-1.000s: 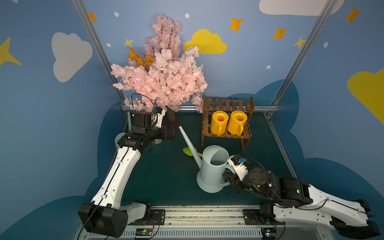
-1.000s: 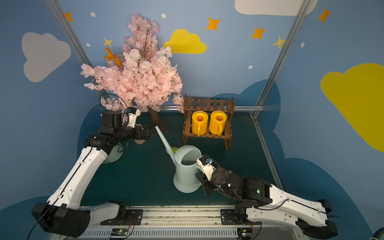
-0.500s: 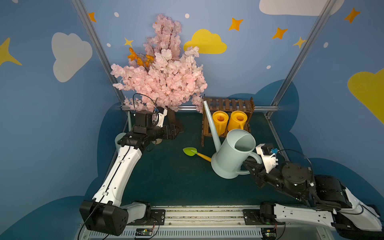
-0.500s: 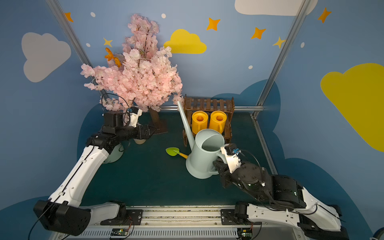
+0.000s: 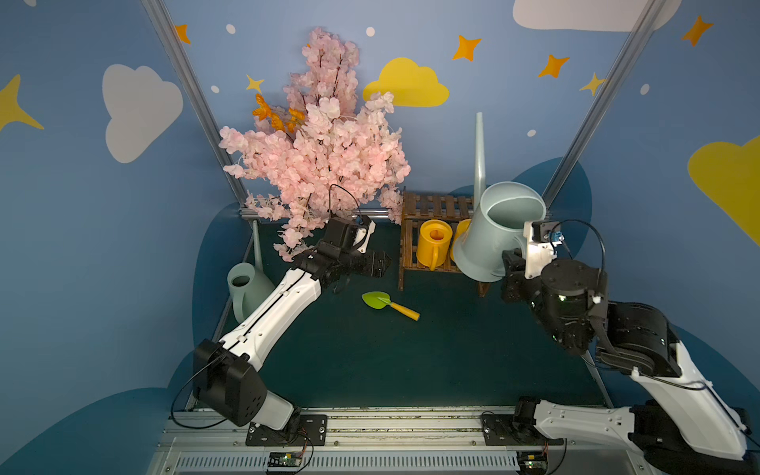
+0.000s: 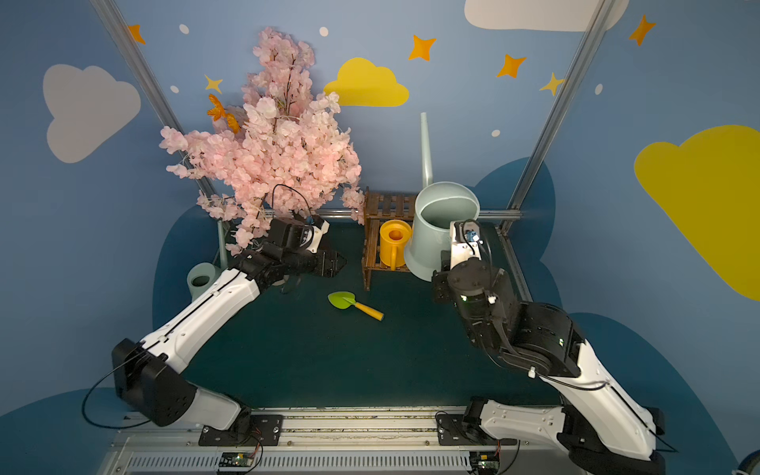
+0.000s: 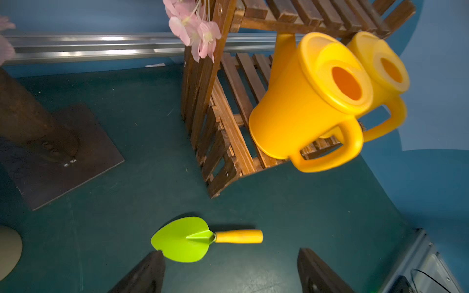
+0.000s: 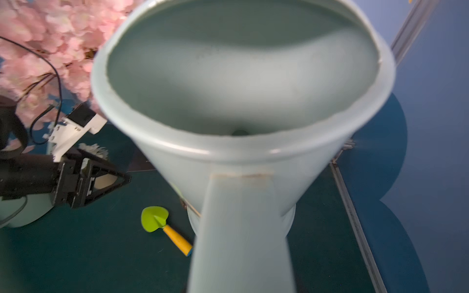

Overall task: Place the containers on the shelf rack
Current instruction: 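Place the container on the shelf.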

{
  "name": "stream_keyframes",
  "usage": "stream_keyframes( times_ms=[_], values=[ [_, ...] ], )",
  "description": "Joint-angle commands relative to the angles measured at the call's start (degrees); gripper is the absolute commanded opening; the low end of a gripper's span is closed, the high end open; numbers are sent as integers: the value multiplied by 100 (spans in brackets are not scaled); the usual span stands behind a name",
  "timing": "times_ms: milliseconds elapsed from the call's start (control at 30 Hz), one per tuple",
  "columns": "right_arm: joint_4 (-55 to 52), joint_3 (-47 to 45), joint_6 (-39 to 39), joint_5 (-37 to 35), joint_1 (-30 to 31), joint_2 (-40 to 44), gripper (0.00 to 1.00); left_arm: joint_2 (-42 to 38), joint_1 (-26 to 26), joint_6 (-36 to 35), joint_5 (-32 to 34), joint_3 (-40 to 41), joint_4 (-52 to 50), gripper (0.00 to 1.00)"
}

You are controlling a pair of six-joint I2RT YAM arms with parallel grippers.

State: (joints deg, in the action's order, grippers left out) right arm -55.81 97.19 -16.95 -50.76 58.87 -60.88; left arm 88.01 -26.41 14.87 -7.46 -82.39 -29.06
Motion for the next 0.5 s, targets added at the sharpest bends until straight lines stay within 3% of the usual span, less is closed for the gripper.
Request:
stream_keyframes(
  times_ms=[0, 100, 200, 467],
  values=[
    [173, 432, 326, 693, -950, -256, 0, 509, -212, 134, 690, -567, -71, 85],
    [172, 795, 326, 1824, -2034, -672, 0, 1069, -304, 217, 797, -1100, -270, 78],
    [179, 1188, 347, 2447, -2673, -1052, 0, 1551, -365, 270, 860, -1534, -439, 74],
    [91, 2189, 409, 3065, -3445, -1832, 0, 2359, -472, 279, 1246, -2259, -785, 61]
  ],
)
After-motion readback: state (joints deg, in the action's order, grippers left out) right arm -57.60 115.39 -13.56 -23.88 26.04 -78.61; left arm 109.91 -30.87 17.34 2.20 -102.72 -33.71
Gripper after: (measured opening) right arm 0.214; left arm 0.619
